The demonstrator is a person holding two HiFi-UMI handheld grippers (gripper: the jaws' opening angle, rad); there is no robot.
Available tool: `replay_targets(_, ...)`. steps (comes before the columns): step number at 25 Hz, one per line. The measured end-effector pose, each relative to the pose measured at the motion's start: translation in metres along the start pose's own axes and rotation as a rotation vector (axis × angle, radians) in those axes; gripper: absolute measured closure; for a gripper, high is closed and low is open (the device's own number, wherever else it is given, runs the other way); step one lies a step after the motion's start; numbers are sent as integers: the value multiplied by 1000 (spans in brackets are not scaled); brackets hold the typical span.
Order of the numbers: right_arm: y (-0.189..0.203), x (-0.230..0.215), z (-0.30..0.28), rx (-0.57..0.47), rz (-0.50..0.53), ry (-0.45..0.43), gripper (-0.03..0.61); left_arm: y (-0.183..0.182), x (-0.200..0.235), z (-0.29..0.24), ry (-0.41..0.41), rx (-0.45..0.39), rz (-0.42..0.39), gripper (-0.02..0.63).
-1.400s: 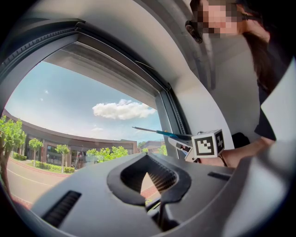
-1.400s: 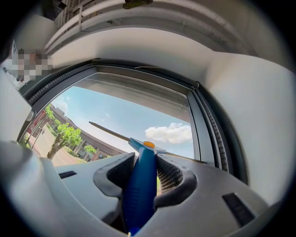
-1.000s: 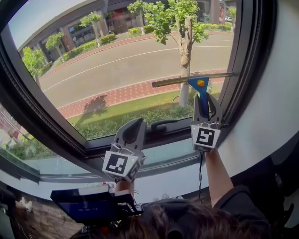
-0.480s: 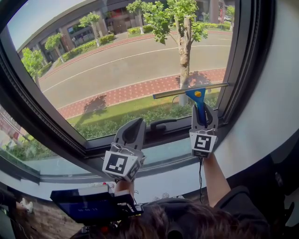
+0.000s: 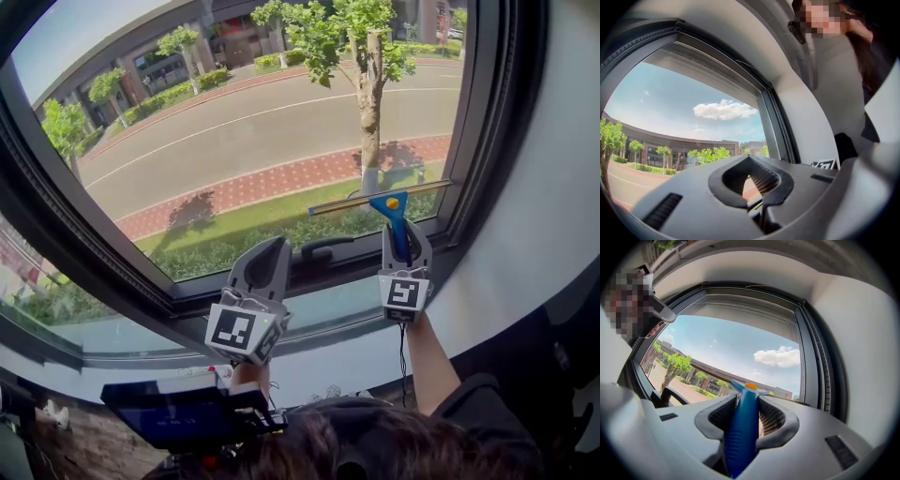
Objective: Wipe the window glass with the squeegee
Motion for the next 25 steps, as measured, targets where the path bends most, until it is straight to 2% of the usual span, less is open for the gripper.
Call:
replay_targets(8, 29, 17, 6, 78, -8, -38, 437, 3, 3, 1, -3, 1, -4, 612)
replay_targets(16, 40, 22, 7, 107, 21, -64, 437, -1, 4, 1, -9, -1, -17, 612)
replay_targets(25, 55, 30, 10, 149, -9, -85, 437, -1, 3, 5, -26, 5, -18, 612)
Point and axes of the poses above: the fingertips, and each gripper's own axes: z backward along the fingers, x to its left, y out of its underside, the point moved 8 cm from there along z, backward along the fingers, and after that the axes turned 10 degrees about z, right-handed, at the moved point
